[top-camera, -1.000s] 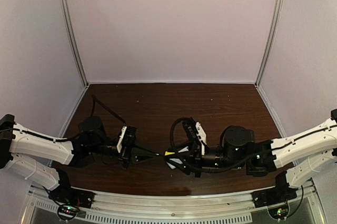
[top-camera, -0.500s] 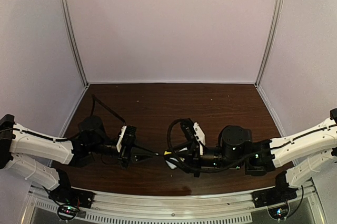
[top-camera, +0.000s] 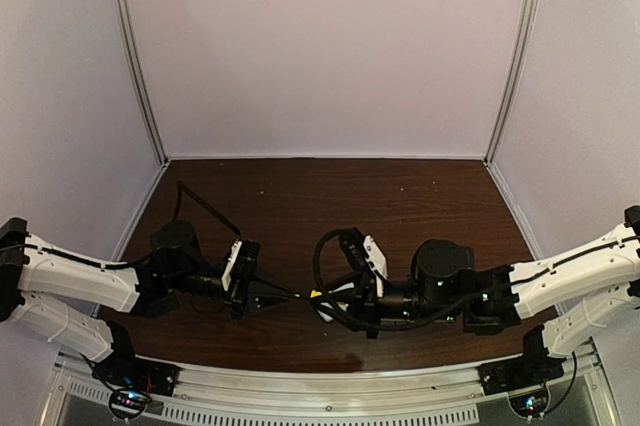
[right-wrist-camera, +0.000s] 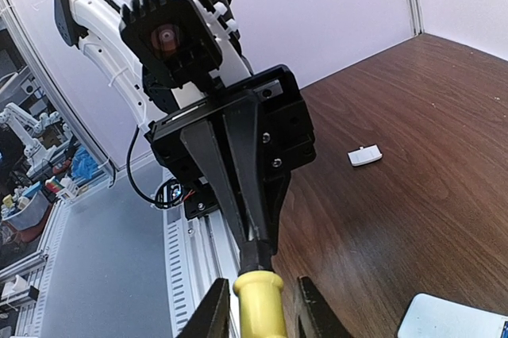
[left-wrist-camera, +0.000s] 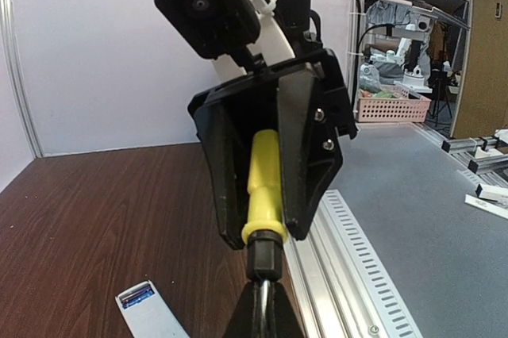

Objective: Unload the batteries from the remote control

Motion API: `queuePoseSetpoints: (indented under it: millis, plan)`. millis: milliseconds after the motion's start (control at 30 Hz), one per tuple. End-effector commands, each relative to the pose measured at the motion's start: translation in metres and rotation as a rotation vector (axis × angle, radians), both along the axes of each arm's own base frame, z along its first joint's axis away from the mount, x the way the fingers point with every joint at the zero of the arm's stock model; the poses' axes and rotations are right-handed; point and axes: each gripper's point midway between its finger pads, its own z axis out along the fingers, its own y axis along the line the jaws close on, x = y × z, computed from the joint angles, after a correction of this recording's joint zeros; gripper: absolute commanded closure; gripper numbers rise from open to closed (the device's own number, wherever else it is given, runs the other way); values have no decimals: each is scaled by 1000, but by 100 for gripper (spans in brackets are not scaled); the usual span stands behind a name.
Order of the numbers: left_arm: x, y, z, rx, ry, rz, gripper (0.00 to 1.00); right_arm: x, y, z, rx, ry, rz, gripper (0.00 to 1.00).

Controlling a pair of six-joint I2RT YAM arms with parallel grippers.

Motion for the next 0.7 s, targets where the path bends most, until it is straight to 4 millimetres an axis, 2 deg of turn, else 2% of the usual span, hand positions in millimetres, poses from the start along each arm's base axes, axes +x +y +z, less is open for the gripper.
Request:
queuePoseSetpoints:
  millis: [0, 333, 667]
  plan:
    - [6, -2, 19, -66, -37, 48, 100, -6, 13, 11, 26, -2, 42, 70]
    - [10, -3, 19, -63, -38, 63, 100, -8, 15, 11, 21, 3, 56, 71]
    - [11, -4, 18, -58, -30, 67, 100, -9, 16, 9, 11, 6, 64, 89]
